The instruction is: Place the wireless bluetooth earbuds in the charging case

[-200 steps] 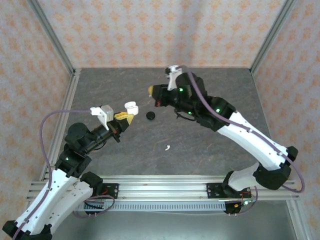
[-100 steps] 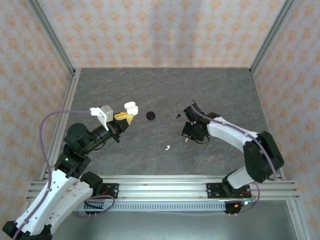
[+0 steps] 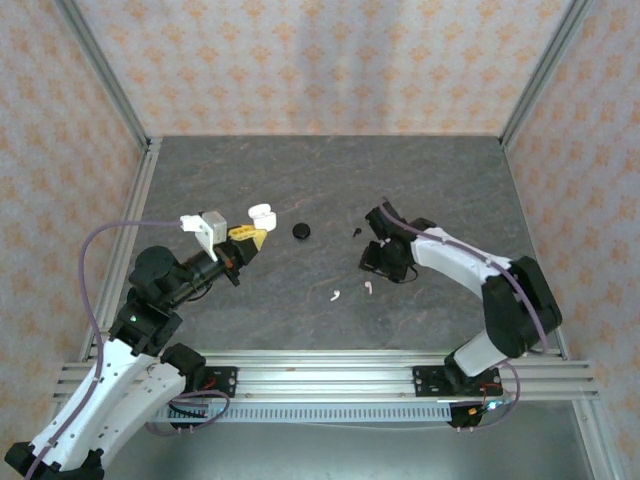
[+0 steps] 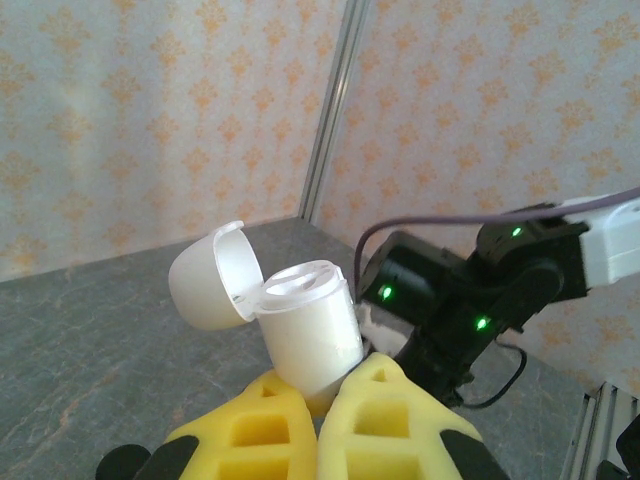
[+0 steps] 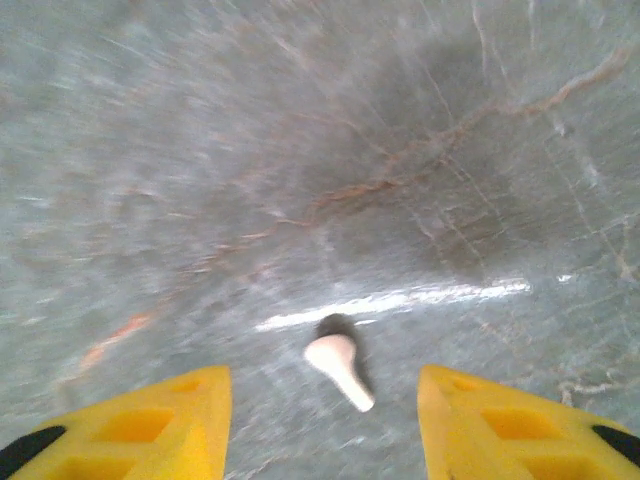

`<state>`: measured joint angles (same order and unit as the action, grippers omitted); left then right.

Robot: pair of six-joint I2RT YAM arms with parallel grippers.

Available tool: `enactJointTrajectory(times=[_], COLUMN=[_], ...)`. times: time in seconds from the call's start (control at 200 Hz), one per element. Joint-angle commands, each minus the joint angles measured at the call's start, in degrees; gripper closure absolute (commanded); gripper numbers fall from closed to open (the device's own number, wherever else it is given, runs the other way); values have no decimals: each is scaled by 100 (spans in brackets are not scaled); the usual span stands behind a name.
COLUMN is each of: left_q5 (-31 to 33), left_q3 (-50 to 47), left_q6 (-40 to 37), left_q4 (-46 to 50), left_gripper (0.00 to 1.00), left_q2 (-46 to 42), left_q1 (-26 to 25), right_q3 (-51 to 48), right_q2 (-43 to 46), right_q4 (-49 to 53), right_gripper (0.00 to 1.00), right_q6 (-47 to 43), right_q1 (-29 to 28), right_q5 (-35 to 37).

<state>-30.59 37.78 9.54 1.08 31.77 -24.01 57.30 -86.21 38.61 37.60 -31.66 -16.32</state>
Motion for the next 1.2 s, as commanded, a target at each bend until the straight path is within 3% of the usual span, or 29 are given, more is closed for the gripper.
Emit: enactJointTrajectory(times=[0.0, 0.19, 0.43, 0.836, 1.191], left_q5=[36, 61, 115, 158, 115], left_q3=[180, 212, 184, 247, 294], left_q6=[-83, -72, 13, 48, 57], left_q4=[-73, -230, -472, -535, -571], left_gripper=[100, 100, 100, 100, 100], left_q2=[61, 204, 339, 339, 427], left_q1=[-19, -24, -34, -41, -60], right_q3=[569, 1590, 1737, 1958, 2151], right_q2=[749, 1596, 1604, 954, 498], right_q4=[439, 10, -2122, -3320, -3653], right_gripper=[45, 43, 37, 29, 27], right_q6=[78, 367, 1255, 2127, 2433], right_q1=[-34, -778, -1457, -1823, -1944], right_q5=[177, 751, 86, -666, -1051])
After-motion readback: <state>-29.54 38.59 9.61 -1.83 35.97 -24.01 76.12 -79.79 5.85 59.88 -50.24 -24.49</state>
